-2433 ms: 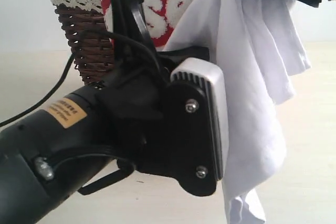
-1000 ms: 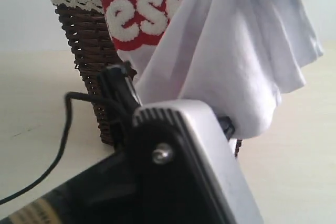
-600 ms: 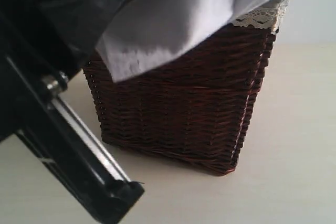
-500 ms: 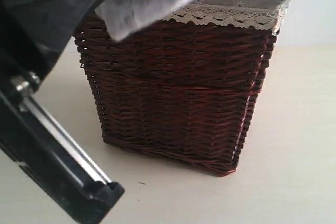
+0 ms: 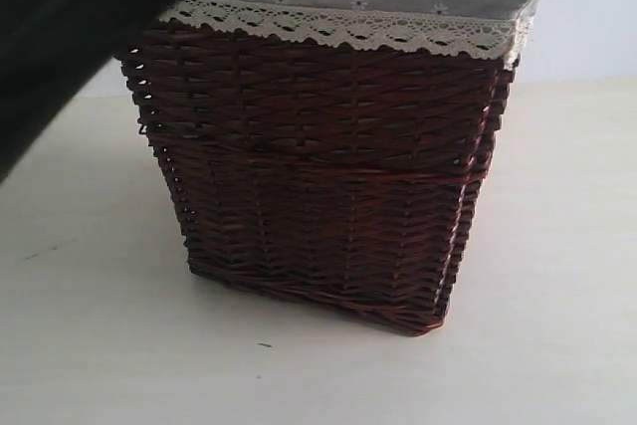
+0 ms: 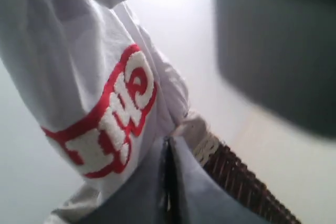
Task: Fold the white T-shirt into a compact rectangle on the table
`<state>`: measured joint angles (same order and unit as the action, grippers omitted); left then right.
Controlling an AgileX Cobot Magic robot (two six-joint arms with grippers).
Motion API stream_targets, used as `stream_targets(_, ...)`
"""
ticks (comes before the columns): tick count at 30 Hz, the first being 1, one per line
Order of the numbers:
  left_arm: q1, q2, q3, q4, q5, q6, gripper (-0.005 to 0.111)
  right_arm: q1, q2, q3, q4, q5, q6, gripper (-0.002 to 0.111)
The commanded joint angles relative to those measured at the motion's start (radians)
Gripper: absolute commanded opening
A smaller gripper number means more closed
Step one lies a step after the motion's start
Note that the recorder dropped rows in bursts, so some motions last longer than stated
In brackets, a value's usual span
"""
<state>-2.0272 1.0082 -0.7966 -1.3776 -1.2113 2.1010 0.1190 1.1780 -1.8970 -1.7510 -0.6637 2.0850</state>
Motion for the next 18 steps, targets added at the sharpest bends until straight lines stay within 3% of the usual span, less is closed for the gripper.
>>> stream_targets(1, 0.142, -0.094, 0.075, -0.045, -0.010, -0.069, 0.000, -0.020, 0.085, -0.003, 0.007, -0.071, 0.011, 0.000)
stream_targets(4, 0.295, -0.219, 0.129, -0.045, -0.010, -0.112, 0.000, -0.057, 0.143, -0.003, 0.007, -0.119, 0.029, 0.000)
stream_targets(8, 0.462, -0.380, 0.153, -0.049, 0.176, -0.146, 0.000, -0.104, 0.219, -0.003, 0.007, -0.195, 0.036, 0.000)
stream_targets(13, 0.574, -0.458, 0.153, -0.041, 0.192, -0.175, 0.000, -0.121, 0.284, -0.003, 0.007, -0.241, 0.036, 0.000)
stream_targets(18, 0.603, -0.461, 0.158, -0.045, 0.153, -0.170, 0.000, -0.183, 0.301, -0.003, 0.007, -0.234, 0.036, 0.000)
